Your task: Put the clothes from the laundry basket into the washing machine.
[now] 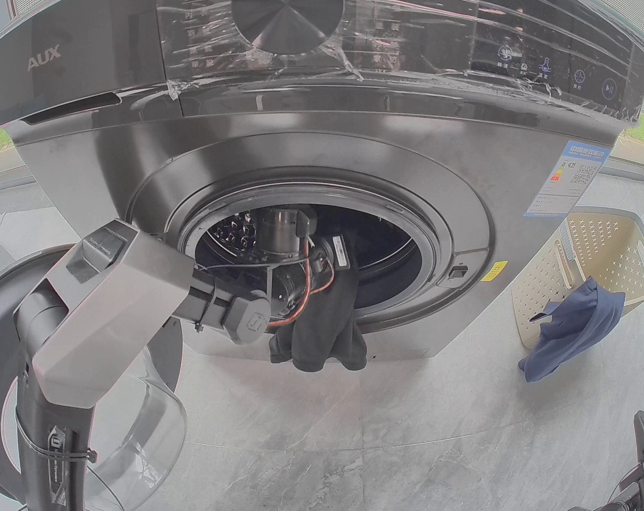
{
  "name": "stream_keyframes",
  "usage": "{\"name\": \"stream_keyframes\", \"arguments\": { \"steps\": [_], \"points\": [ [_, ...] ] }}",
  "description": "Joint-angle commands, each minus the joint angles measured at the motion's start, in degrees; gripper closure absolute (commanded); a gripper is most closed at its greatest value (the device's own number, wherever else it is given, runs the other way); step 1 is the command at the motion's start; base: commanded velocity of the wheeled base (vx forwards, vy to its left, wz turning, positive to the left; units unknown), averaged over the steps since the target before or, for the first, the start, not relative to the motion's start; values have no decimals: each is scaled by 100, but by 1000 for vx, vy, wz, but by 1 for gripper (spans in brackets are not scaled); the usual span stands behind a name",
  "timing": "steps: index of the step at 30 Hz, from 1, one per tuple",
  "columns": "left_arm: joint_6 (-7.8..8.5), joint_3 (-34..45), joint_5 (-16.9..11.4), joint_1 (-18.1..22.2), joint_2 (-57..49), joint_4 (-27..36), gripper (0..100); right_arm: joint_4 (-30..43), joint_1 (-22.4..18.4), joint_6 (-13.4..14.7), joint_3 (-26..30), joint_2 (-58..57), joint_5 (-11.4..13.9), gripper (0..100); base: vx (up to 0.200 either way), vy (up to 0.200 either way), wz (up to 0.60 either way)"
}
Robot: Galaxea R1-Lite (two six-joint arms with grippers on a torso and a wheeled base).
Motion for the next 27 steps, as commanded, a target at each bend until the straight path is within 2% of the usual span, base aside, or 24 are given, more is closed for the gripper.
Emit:
{"name": "stream_keyframes", "arguments": {
  "steps": [1, 3, 8, 9, 12, 15, 22, 27],
  "points": [
    [-28, -872, 45, 189, 466, -290, 100, -1, 0, -2, 101, -75, 1, 100, 0, 0, 0],
    [-37, -1153, 63, 206, 607, -378, 100, -1, 0, -2, 101, -75, 1, 100, 0, 0, 0],
    [-28, -1030, 63, 215, 589, -413, 100, -1, 0, -2, 101, -75, 1, 100, 0, 0, 0],
    [-37, -933, 63, 206, 554, -404, 0, -1, 0, -2, 101, -75, 1, 100, 0, 0, 0],
    [-81, -714, 63, 198, 387, -387, 0, -1, 0, 7, 101, -75, 1, 100, 0, 0, 0],
    [-107, -63, 54, 127, -96, -290, 0, -1, 0, -2, 101, -75, 1, 100, 0, 0, 0],
    [-37, 1273, -25, -22, -826, 167, 0, -1, 0, -2, 101, -75, 1, 100, 0, 0, 0],
    [-10, 1730, -43, -119, -835, 167, 0, -1, 0, -2, 101, -75, 1, 100, 0, 0, 0]
  ]
}}
